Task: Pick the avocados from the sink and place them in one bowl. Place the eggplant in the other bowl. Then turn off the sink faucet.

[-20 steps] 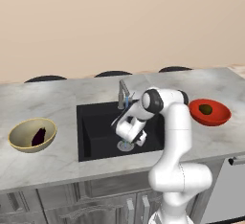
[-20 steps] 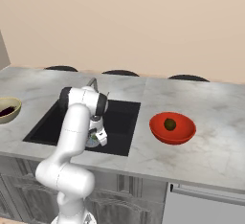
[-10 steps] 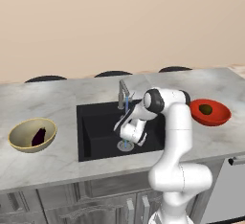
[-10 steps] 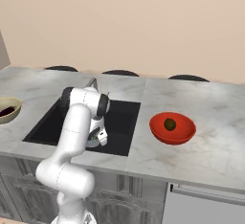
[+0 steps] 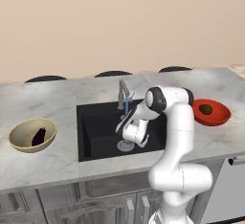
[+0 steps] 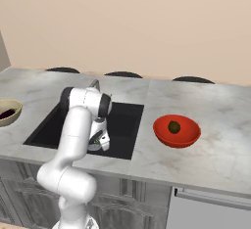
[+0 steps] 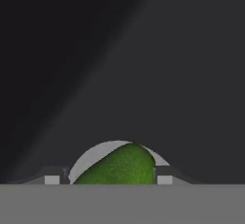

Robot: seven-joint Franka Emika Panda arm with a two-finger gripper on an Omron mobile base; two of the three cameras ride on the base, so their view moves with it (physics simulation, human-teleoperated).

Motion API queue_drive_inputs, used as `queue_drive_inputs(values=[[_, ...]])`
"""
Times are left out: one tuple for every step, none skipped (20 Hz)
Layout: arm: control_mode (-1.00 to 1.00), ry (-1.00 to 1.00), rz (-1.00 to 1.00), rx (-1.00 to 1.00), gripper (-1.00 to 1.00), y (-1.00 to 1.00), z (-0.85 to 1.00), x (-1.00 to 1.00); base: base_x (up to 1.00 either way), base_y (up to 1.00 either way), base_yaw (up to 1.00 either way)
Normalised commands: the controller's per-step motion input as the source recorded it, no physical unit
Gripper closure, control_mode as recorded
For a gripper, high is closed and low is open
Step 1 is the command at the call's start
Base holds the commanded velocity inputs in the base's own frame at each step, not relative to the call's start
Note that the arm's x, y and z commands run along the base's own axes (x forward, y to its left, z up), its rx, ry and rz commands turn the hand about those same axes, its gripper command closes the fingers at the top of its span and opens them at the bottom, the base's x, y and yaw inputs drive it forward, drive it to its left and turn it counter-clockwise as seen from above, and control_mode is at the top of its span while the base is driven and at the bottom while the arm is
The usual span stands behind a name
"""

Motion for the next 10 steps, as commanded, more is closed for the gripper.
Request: queue_drive_inputs(values=[[-1.00, 0.00, 0.00, 0.01, 1.00, -0.54, 0.26, -0.36, 0.00, 0.00, 0.00], [-1.00, 0.00, 0.00, 0.02, 1.00, -0.55, 0.26, -0.35, 0.00, 0.00, 0.00], [-1.00, 0.00, 0.00, 0.01, 1.00, -0.57, 0.26, -0.37, 0.00, 0.00, 0.00], [-1.00, 0.00, 0.00, 0.01, 1.00, -0.58, 0.26, -0.34, 0.00, 0.00, 0.00], [-1.00, 0.00, 0.00, 0.00, 1.00, -0.60, 0.30, -0.34, 0.00, 0.00, 0.00], [-1.00, 0.00, 0.00, 0.00, 1.00, -0.61, 0.39, -0.34, 0.00, 0.00, 0.00], [-1.00, 0.00, 0.00, 0.00, 1.00, -0.61, 0.45, -0.26, 0.00, 0.00, 0.00], [-1.00, 0.00, 0.00, 0.00, 1.00, -0.59, 0.46, -0.21, 0.00, 0.00, 0.00], [-1.00, 0.00, 0.00, 0.00, 1.00, -0.57, 0.48, -0.20, 0.00, 0.00, 0.00], [-1.00, 0.00, 0.00, 0.00, 1.00, -0.51, 0.45, -0.19, 0.00, 0.00, 0.00]])
